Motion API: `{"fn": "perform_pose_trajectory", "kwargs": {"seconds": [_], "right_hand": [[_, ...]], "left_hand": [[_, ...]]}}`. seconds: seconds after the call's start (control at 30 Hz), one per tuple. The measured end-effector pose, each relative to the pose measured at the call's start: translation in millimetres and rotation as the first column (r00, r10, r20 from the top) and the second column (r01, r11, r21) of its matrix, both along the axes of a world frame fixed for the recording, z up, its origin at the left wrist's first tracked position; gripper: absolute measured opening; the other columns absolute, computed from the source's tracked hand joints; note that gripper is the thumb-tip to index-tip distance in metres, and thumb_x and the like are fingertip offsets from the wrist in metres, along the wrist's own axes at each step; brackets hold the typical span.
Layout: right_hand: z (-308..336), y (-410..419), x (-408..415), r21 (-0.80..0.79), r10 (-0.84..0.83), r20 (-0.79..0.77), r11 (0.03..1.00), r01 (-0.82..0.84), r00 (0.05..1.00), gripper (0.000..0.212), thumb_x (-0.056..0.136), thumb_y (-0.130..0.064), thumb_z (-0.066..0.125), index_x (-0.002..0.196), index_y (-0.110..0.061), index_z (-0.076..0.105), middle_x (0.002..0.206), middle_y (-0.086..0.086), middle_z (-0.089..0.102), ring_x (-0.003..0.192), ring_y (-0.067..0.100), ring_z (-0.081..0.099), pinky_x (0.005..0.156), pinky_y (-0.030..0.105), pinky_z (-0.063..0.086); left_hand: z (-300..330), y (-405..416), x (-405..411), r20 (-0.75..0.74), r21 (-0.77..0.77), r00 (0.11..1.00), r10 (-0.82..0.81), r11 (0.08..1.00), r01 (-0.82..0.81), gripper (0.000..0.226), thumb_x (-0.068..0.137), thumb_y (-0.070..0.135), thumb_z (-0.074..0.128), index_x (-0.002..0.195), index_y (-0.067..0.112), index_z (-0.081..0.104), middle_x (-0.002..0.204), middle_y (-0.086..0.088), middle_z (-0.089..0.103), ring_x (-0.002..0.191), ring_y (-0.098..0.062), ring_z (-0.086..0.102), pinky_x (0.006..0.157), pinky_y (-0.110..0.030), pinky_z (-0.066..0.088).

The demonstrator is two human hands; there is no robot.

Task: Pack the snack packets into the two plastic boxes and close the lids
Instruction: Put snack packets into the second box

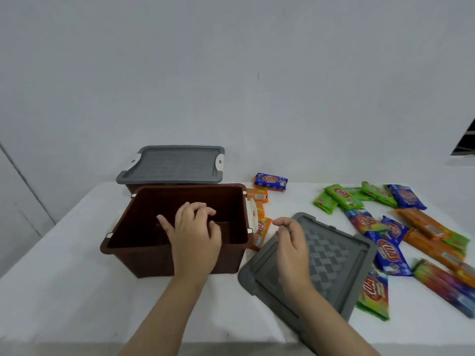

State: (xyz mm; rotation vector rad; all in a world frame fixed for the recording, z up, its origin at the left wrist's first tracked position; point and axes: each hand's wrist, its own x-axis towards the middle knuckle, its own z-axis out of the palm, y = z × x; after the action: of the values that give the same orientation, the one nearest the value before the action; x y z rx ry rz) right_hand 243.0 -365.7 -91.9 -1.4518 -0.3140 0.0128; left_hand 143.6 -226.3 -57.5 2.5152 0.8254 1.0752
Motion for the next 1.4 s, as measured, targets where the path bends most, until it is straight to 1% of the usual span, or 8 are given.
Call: {"fn": "perform_pose_trajectory", "kwargs": {"seconds": [0.2, 0.47, 0.57, 0.7, 0.83, 1.03, 1.23, 1.4], "right_hand": [[4, -24, 51, -0.083, -0.031, 0.07, 0.996, 0.037, 0.997, 0.028, 0.094, 0.0, 0.044, 0.088, -0.02, 0.063, 0.088, -0.003, 0.06, 0.085, 0.01, 0.055, 0.075, 0.02, 0.042], [-8, -71, 144, -0.431, -0.091, 0.173, 0.888, 0.158, 0.981, 0.017, 0.092, -0.005, 0.05, 0.095, -0.017, 0.062, 0.1, 0.0, 0.06, 0.097, 0.018, 0.055, 0.073, 0.02, 0.04], [-19, -96, 189, -0.711, -0.094, 0.208, 0.669, 0.217, 0.974, 0.021, 0.091, -0.015, 0.052, 0.109, -0.015, 0.061, 0.121, 0.01, 0.055, 0.114, 0.028, 0.047, 0.092, 0.037, 0.039], [-24, -117, 231, -0.954, -0.116, 0.121, 0.262, 0.147, 0.986, 0.041, 0.094, -0.032, 0.048, 0.133, -0.02, 0.045, 0.142, 0.015, 0.036, 0.13, 0.044, 0.032, 0.109, 0.052, 0.025], [-25, -120, 250, -0.995, -0.149, 0.003, 0.099, 0.018, 0.989, 0.05, 0.092, -0.031, 0.052, 0.137, -0.023, 0.034, 0.145, 0.019, 0.03, 0.135, 0.047, 0.024, 0.112, 0.058, 0.022], [-25, -122, 253, -0.978, -0.128, 0.074, 0.185, 0.097, 0.989, 0.055, 0.088, -0.014, 0.056, 0.137, -0.023, 0.033, 0.135, 0.021, 0.036, 0.128, 0.044, 0.032, 0.107, 0.058, 0.03], [-16, -127, 234, -0.878, -0.084, 0.263, 0.393, 0.274, 0.961, 0.063, 0.085, -0.019, 0.065, 0.141, -0.02, 0.036, 0.146, 0.019, 0.034, 0.128, 0.041, 0.034, 0.101, 0.051, 0.037], [9, -113, 208, -0.62, -0.024, 0.43, 0.719, 0.314, 0.903, 0.064, 0.085, -0.014, 0.066, 0.142, -0.021, 0.037, 0.137, 0.011, 0.046, 0.119, 0.03, 0.038, 0.1, 0.048, 0.04]], "left_hand": [[4, -64, 78, 0.006, -0.015, 0.87, -0.492, 0.87, 0.492, 0.027, 0.088, 0.007, 0.053, 0.113, 0.014, 0.061, 0.127, 0.001, 0.049, 0.126, -0.011, 0.04, 0.11, -0.033, 0.033], [-30, -96, 172, -0.179, -0.142, 0.866, -0.468, 0.883, 0.448, 0.04, 0.092, 0.017, 0.048, 0.132, 0.021, 0.047, 0.138, 0.004, 0.038, 0.129, -0.012, 0.035, 0.106, -0.027, 0.037], [-45, -87, 197, -0.376, -0.1, 0.892, -0.251, 0.968, 0.23, 0.047, 0.091, 0.024, 0.051, 0.137, 0.022, 0.042, 0.147, -0.004, 0.032, 0.136, -0.024, 0.027, 0.112, -0.04, 0.031], [-55, -66, 208, -0.657, -0.247, 0.751, -0.061, 0.959, -0.138, 0.062, 0.086, 0.028, 0.056, 0.141, 0.018, 0.028, 0.152, -0.015, 0.015, 0.136, -0.042, 0.018, 0.108, -0.054, 0.032], [-62, -49, 208, -0.732, -0.299, 0.679, -0.06, 0.924, -0.24, 0.072, 0.089, 0.025, 0.056, 0.146, 0.019, 0.012, 0.152, -0.02, -0.001, 0.135, -0.048, 0.018, 0.105, -0.054, 0.034], [-67, -48, 207, -0.652, -0.251, 0.758, 0.012, 0.94, -0.23, 0.067, 0.092, 0.027, 0.056, 0.144, 0.021, 0.015, 0.152, -0.023, 0.006, 0.137, -0.046, 0.019, 0.104, -0.052, 0.037], [-59, -66, 202, -0.19, -0.025, 0.98, -0.052, 0.999, 0.049, 0.056, 0.091, 0.038, 0.058, 0.137, 0.02, 0.032, 0.141, -0.013, 0.029, 0.126, -0.028, 0.034, 0.096, -0.037, 0.046], [-38, -89, 199, 0.071, -0.127, 0.973, -0.217, 0.966, 0.225, 0.055, 0.092, 0.039, 0.055, 0.139, 0.021, 0.034, 0.143, -0.008, 0.025, 0.129, -0.021, 0.033, 0.097, -0.029, 0.046]]}}
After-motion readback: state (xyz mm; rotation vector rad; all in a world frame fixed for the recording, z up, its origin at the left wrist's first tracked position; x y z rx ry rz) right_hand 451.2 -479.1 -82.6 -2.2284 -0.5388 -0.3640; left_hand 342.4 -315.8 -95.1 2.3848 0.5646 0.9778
